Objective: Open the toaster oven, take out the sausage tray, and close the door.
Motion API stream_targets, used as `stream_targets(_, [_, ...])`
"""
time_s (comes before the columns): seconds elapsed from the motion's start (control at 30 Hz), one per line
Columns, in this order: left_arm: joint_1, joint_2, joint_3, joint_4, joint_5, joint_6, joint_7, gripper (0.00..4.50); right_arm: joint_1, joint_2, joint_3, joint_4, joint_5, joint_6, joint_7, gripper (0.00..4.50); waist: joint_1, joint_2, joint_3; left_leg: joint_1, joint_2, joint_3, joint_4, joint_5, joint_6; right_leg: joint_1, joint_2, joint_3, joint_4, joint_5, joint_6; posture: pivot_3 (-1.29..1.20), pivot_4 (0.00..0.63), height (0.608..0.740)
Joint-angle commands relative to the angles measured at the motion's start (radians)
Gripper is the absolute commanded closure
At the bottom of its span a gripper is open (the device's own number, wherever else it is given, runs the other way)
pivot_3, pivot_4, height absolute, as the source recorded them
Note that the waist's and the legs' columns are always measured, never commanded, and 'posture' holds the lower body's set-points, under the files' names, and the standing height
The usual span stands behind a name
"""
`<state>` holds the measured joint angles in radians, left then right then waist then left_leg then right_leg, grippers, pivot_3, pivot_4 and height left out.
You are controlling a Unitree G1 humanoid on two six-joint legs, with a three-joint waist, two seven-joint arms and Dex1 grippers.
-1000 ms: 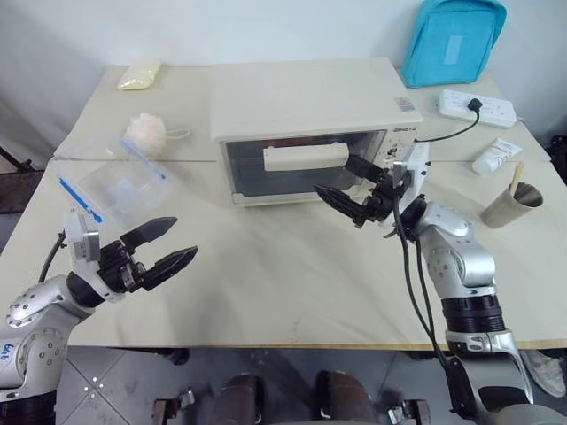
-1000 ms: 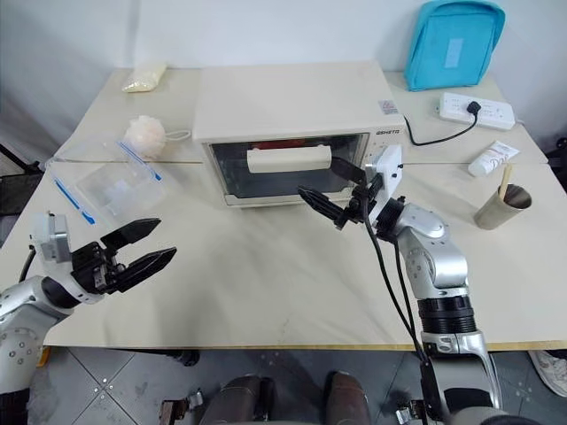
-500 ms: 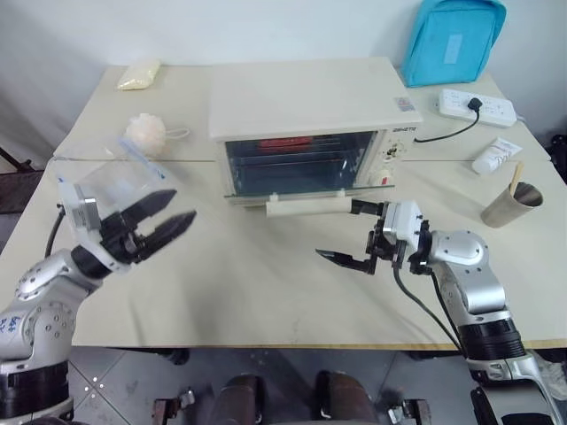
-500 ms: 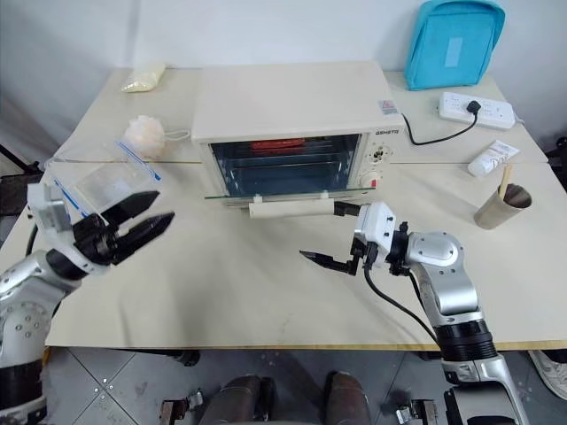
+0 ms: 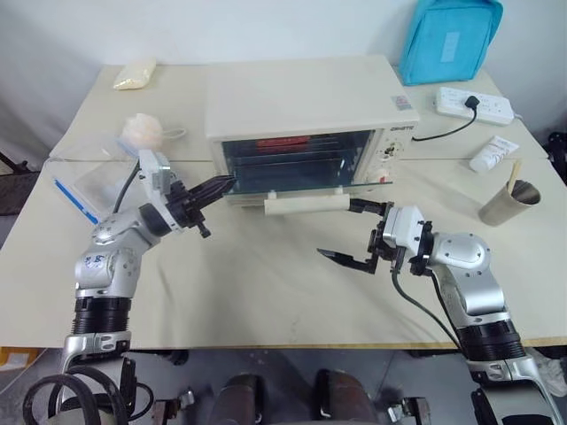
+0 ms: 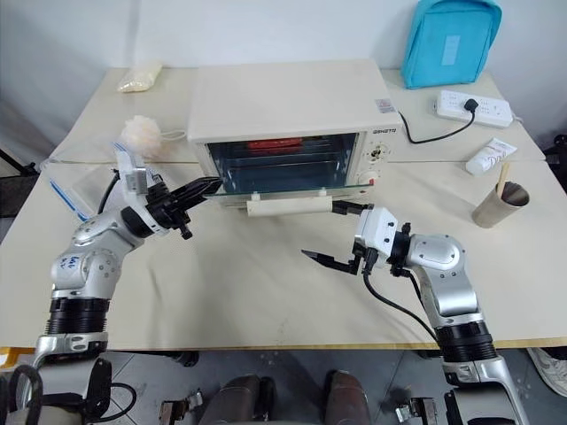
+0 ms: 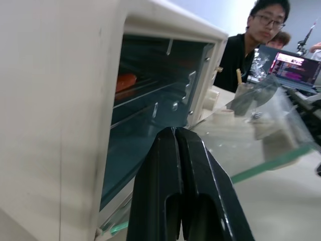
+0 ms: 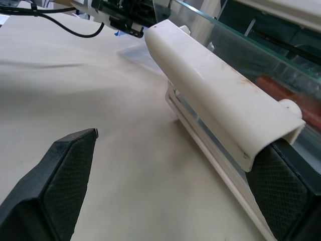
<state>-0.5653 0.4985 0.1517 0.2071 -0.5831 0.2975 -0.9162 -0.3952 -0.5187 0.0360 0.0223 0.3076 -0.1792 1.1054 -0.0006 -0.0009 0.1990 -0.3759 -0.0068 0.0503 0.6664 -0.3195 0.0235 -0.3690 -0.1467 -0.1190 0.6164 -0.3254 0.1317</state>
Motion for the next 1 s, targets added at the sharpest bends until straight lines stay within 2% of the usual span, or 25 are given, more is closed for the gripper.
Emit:
stream_targets(0.03, [-0.011,-0.009,-0.03,0.019,0.044,-0.047,-0.041,4.48,0.046,-0.026,-0.026,-0.068,0.0,-0.023,-0.021,0.0,0.004,0.0,0.0,0.0,0.0,0.0,0.0,0.0,0.0,0.0,0.0,0.0,0.0,0.0,0.0,0.0,0.15,0.74])
stream_targets(0.17, [0.005,-0.009,-0.051,0.037,0.072,-0.066,-0.084,4.48,0.147,-0.056,-0.076,-0.079,-0.013,-0.035,-0.07,0.0,0.008,0.0,0.0,0.0,-0.001,0.0,0.001,0.0,0.0,0.0,-0.001,0.0,0.0,0.0,0.0,0.0,0.15,0.74])
stream_targets(0.37, [0.071,-0.001,-0.098,0.019,0.137,-0.101,-0.119,4.48,0.434,-0.114,-0.257,-0.083,-0.025,-0.084,-0.159,0.0,0.027,-0.001,0.0,0.0,-0.001,0.0,0.0,0.0,0.0,0.001,-0.001,0.0,0.0,0.0,0.0,0.0,0.15,0.74])
stream_targets(0.53, [0.127,-0.02,-0.124,0.005,0.186,-0.14,-0.099,4.48,0.473,-0.152,-0.323,-0.116,-0.028,-0.045,-0.215,0.0,0.018,-0.001,0.0,0.003,0.0,0.005,0.001,0.001,0.002,0.002,-0.001,0.004,-0.001,0.0,0.0,0.0,0.15,0.74])
stream_targets(0.63, [0.146,-0.03,-0.128,0.006,0.205,-0.164,-0.081,4.48,0.4,-0.166,-0.303,-0.133,-0.065,-0.014,-0.268,0.0,0.012,-0.001,0.0,0.006,0.001,0.006,0.0,0.001,0.001,0.003,0.0,0.006,0.001,0.001,-0.001,0.0,0.15,0.74])
stream_targets(0.77, [0.169,-0.037,-0.108,-0.009,0.198,-0.179,-0.056,4.48,0.253,-0.154,-0.208,-0.175,-0.175,0.057,-0.349,0.0,0.009,-0.001,0.0,0.005,0.001,0.007,0.0,0.001,0.001,0.0,-0.001,0.008,0.003,0.001,-0.001,0.0,0.15,0.74])
stream_targets(0.87, [0.223,-0.035,-0.045,-0.087,0.131,-0.139,-0.026,3.89,0.064,-0.084,-0.063,-0.157,-0.351,0.119,-0.463,0.0,-0.004,-0.001,0.0,0.004,0.001,0.007,0.0,0.001,0.001,-0.001,-0.001,0.007,0.003,0.001,-0.001,0.0,0.15,0.74])
stream_targets(1.0, [0.303,-0.023,0.042,-0.203,0.076,-0.128,0.019,2.66,-0.128,-0.003,0.089,-0.053,-0.554,0.087,-0.574,0.0,-0.009,-0.001,0.0,0.002,0.002,0.008,-0.001,0.001,0.0,-0.006,0.0,0.008,0.006,0.001,-0.001,0.0,0.15,0.74])
